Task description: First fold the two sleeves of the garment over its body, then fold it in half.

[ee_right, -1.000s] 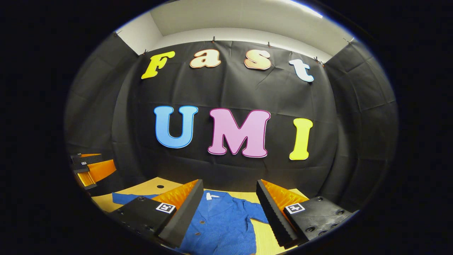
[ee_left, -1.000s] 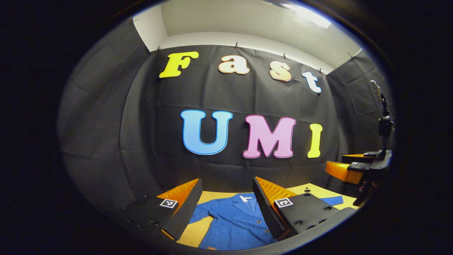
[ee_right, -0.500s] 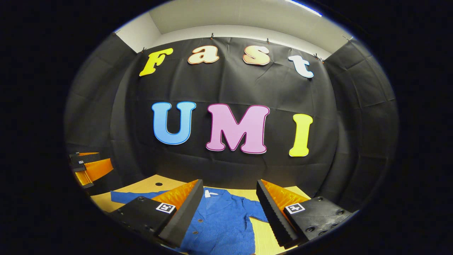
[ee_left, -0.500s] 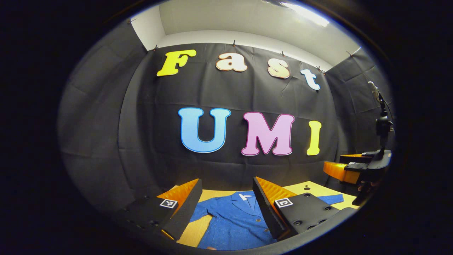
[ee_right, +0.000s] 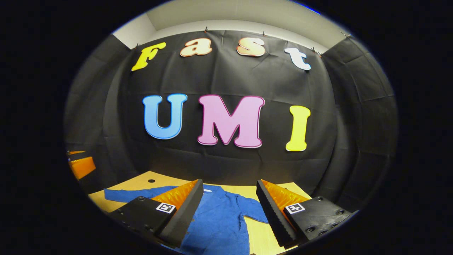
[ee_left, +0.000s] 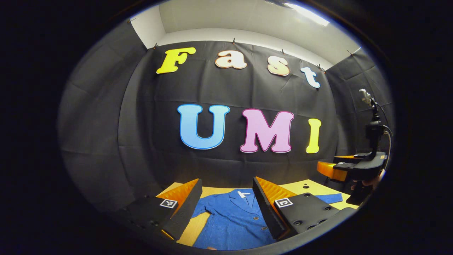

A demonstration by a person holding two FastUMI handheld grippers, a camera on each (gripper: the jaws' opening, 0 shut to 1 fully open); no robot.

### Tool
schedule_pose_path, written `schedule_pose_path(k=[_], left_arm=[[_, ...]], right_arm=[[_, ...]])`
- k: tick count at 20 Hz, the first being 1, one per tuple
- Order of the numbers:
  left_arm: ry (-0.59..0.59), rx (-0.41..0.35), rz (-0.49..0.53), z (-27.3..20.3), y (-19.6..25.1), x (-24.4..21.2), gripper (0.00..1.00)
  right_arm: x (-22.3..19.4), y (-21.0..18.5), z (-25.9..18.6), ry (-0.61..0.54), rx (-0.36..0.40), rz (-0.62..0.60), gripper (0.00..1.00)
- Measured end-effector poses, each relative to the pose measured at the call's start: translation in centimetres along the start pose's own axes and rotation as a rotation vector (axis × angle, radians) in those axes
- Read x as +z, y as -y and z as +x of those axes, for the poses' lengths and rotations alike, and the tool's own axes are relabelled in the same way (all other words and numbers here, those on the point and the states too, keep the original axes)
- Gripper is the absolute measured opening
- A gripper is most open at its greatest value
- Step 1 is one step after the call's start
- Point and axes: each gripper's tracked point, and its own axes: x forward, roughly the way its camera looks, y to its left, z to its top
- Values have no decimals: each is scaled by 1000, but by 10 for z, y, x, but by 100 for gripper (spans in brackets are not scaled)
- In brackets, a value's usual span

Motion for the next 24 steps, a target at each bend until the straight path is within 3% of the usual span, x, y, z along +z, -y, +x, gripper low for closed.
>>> schedule_pose_path(k=[4,11,17,21,24], left_arm=[[-21,15,-10,4,11,-7,82],[-46,54,-10,30,40,-18,82],[-86,77,-13,57,72,-32,82],[-104,68,-8,71,98,-38,82],[-110,51,8,80,114,-43,82]], right_arm=[[-41,45,50,-90,-47,-25,96],[-149,173,104,-342,-248,23,96],[-237,276,102,-597,-394,80,97],[-283,344,76,-745,-526,89,98],[-319,362,72,-829,-576,139,98]])
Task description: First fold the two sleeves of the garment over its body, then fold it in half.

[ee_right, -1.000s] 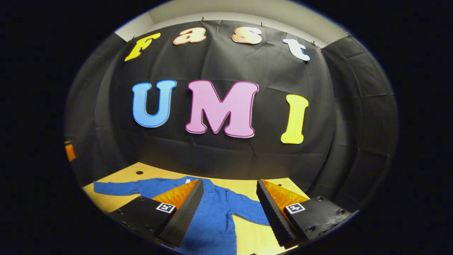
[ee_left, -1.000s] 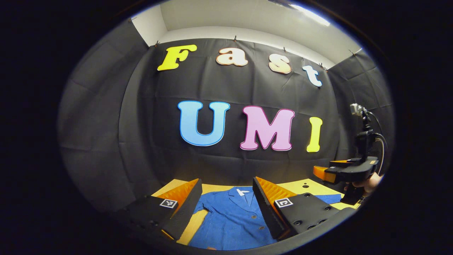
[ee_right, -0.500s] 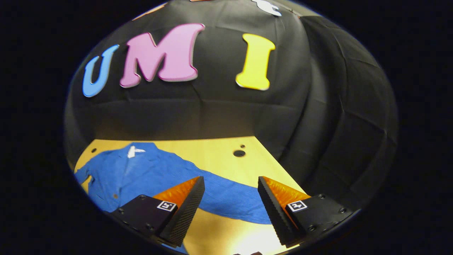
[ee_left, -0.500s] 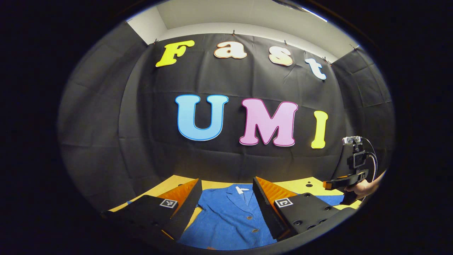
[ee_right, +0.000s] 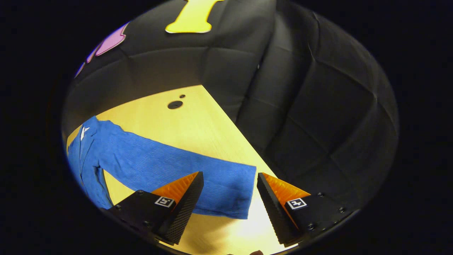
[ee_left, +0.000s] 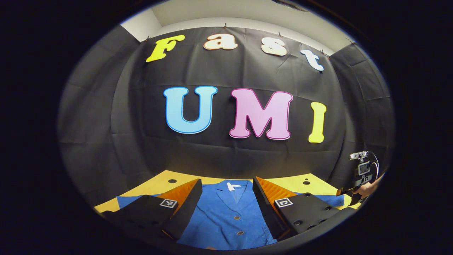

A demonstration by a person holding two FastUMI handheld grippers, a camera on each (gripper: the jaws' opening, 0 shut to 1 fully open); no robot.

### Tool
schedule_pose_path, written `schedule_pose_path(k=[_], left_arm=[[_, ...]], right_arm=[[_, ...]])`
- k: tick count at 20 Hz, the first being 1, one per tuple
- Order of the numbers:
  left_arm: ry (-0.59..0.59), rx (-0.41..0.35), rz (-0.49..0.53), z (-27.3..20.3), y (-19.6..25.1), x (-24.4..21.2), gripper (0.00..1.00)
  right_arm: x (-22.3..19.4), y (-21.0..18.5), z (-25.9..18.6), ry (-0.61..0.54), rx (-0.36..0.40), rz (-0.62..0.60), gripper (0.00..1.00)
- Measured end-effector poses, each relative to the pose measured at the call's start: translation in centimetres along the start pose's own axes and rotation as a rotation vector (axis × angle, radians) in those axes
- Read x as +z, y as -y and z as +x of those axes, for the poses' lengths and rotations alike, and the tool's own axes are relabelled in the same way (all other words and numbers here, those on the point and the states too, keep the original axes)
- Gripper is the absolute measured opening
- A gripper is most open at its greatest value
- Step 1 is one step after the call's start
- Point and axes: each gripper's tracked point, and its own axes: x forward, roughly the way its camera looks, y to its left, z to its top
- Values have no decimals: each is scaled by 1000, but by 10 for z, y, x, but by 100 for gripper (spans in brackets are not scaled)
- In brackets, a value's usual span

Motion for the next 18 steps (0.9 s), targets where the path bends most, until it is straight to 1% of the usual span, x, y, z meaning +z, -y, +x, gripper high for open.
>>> schedule_pose_path(k=[2,5,6,7,8,9,10,11,12,14,15,16,18], left_arm=[[-10,-4,-2,4,8,-5,82],[-23,-9,-17,4,16,-9,82],[-26,-8,-14,3,17,-10,82],[-31,-5,-7,1,16,-10,82],[-33,-3,2,-2,16,-10,82],[-30,-2,11,-4,16,-9,82],[-29,1,19,-5,15,-8,82],[-32,10,24,-8,12,-8,82],[-33,22,24,-9,9,-8,82],[-37,45,10,-13,4,-12,82],[-43,59,1,-15,1,-14,82],[-49,72,-10,-17,-2,-17,82],[-64,97,-36,-21,-10,-23,82]], right_arm=[[-16,3,16,-55,-8,4,99],[-39,11,25,-140,10,22,98],[-36,7,24,-117,9,52,97],[-37,10,26,-121,3,69,97],[-38,9,24,-138,13,93,94],[-41,4,25,-157,31,130,94],[-42,-1,25,-182,48,172,89],[-37,-3,27,-178,42,196,74],[-37,-7,30,-180,67,211,73],[-36,-13,27,-199,91,213,17],[-36,-16,27,-211,90,213,24],[-36,-22,27,-212,110,208,11],[-36,-46,23,-215,192,176,5]])
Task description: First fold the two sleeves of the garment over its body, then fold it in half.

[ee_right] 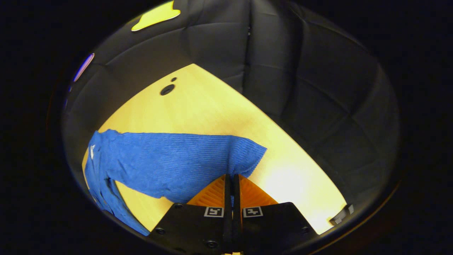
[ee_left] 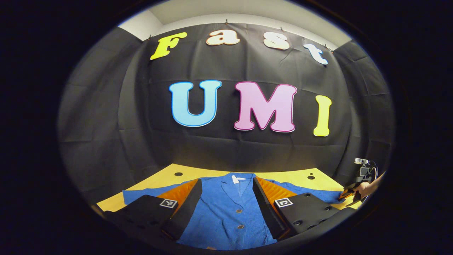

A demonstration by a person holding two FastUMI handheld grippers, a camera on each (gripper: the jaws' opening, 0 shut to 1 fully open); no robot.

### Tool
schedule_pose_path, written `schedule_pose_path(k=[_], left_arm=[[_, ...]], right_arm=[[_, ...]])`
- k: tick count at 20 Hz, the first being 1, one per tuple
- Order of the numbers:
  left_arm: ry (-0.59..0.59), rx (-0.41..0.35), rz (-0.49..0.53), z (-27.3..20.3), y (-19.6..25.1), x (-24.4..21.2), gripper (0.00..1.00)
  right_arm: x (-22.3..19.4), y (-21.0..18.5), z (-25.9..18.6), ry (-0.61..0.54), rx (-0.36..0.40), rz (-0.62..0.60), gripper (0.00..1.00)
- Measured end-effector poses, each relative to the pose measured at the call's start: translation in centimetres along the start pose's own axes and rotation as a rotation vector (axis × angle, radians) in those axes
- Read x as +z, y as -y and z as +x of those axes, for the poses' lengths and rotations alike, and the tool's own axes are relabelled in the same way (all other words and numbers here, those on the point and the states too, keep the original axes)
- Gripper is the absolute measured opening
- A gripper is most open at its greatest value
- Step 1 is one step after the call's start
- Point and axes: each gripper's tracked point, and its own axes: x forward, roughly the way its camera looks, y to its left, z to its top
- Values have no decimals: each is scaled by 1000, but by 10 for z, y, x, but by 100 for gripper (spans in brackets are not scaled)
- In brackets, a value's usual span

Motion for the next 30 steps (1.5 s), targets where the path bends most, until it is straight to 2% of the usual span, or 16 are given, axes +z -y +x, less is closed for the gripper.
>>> schedule_pose_path(k=[2,5,10,14,21,27,29,30], left_arm=[[-17,24,-20,-3,-11,-4,82],[-25,55,-14,-6,-28,-5,82],[-25,94,-10,-11,-61,-2,82],[-16,113,-29,-13,-91,0,82],[7,163,-44,-25,-164,5,82],[-13,235,-98,-43,-229,-9,82],[-17,267,-122,-48,-250,-13,82],[-21,279,-131,-51,-259,-16,82]], right_arm=[[3,-13,-3,19,19,-72,5],[24,-57,-26,78,95,-138,5],[48,-165,-69,174,249,-256,5],[41,-258,-105,217,377,-348,5],[-15,-417,-161,224,579,-498,4],[-100,-544,-200,180,737,-705,4],[-129,-577,-202,174,765,-742,4],[-145,-589,-200,158,773,-753,8]])
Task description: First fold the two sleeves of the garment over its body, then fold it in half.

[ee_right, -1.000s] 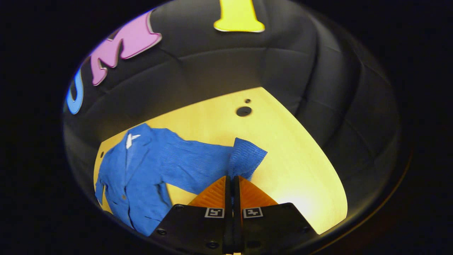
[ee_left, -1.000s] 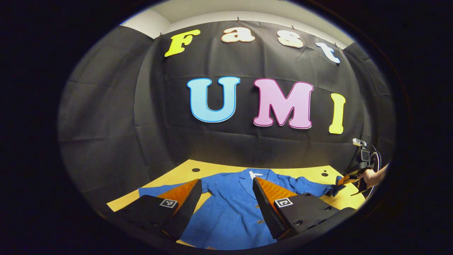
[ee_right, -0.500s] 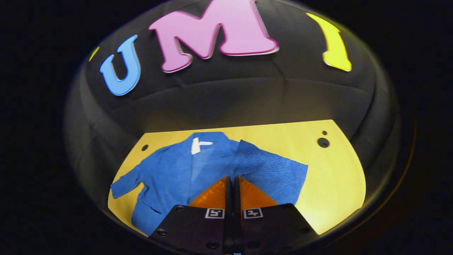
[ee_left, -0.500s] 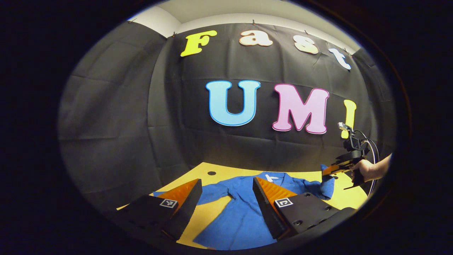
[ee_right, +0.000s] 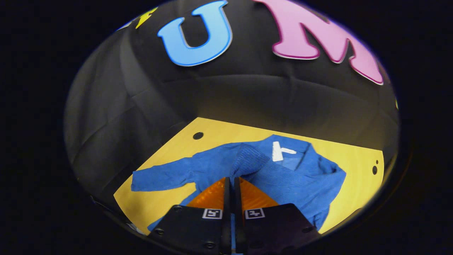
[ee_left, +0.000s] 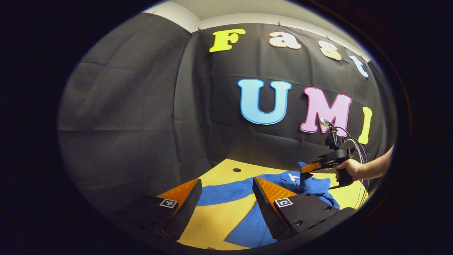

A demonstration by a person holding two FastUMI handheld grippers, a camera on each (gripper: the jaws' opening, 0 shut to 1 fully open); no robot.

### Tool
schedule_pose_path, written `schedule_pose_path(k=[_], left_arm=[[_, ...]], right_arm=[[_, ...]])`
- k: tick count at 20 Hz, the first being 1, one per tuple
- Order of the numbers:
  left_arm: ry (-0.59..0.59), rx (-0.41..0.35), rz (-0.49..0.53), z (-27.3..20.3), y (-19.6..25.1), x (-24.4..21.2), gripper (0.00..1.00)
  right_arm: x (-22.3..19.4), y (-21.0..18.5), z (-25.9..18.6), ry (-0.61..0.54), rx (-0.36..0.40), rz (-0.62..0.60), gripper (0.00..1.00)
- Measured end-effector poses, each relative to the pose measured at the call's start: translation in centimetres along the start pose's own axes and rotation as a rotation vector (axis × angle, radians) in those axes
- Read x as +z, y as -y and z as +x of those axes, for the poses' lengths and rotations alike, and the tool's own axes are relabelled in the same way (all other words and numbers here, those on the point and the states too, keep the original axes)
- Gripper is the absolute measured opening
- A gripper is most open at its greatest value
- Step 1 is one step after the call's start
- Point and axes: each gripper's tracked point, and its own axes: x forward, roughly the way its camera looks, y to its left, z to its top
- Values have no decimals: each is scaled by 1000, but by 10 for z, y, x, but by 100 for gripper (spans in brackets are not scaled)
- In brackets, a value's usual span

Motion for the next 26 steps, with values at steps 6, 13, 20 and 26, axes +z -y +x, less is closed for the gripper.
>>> schedule_pose_path(k=[6,13,20,26], left_arm=[[-33,67,-65,10,-41,-20,82],[-149,137,-90,72,-87,-62,82],[-506,188,-106,159,-112,-146,85],[-652,230,-110,195,-111,-179,85]], right_arm=[[12,-28,-15,94,-41,-94,97],[33,16,-142,286,-137,-93,98],[41,71,-270,429,-301,-64,96],[26,98,-361,486,-428,-66,96]])
